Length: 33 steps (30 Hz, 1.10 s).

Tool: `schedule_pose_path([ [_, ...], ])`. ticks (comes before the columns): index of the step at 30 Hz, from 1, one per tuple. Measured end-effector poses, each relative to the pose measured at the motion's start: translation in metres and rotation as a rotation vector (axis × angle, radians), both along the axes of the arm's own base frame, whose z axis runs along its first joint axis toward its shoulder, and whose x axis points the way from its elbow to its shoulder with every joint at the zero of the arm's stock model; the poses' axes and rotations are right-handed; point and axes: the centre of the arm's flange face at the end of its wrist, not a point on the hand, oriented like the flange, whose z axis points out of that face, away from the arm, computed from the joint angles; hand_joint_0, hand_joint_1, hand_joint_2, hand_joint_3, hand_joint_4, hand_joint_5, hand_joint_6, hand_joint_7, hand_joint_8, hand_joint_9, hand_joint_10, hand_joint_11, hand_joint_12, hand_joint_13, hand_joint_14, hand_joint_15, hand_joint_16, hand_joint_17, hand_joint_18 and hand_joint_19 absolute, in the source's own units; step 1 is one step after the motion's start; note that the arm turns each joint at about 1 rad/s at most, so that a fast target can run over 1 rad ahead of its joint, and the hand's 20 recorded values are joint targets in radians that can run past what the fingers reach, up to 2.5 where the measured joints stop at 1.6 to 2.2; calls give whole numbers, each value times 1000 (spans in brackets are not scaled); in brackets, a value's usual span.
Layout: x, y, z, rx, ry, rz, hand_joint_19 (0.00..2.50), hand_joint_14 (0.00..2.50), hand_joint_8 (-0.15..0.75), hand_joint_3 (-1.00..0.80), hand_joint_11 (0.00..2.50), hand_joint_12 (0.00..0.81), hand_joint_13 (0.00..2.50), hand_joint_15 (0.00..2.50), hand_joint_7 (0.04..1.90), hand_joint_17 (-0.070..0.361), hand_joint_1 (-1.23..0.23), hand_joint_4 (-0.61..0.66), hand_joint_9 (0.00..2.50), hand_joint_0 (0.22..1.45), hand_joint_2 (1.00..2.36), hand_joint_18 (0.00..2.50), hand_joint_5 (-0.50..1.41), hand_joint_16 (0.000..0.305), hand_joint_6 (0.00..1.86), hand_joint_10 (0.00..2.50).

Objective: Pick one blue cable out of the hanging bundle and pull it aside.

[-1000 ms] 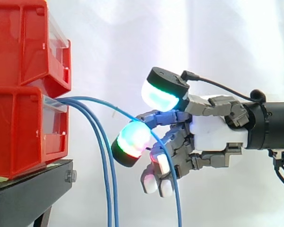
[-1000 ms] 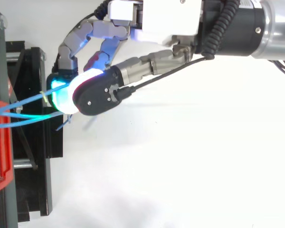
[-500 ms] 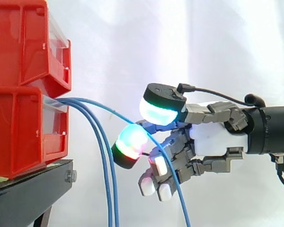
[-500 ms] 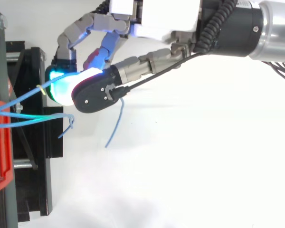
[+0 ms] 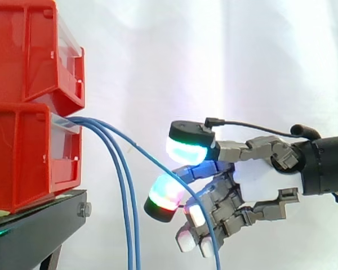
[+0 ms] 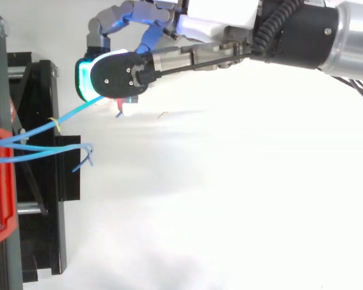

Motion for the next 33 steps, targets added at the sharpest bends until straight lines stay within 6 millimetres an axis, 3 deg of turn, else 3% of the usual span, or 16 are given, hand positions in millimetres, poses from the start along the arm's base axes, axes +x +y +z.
schedule_pose_path([
  [7, -1, 0, -1, 26, 8, -14, 625, 22, 224, -385, 641, 259, 835, 517, 921, 97, -508, 83, 1100, 575, 1011, 751, -91, 43, 760, 19],
  [15, 0, 9, 0, 15, 6, -2, 618, 20, 238, -500, 643, 271, 855, 516, 864, 103, -447, 95, 1114, 518, 1000, 781, -104, 46, 830, 19],
  [33, 5, 32, 2, -12, -2, 37, 602, 19, 236, -500, 657, 270, 878, 509, 865, 105, -568, 89, 1125, 508, 1000, 815, -105, 47, 872, 19],
])
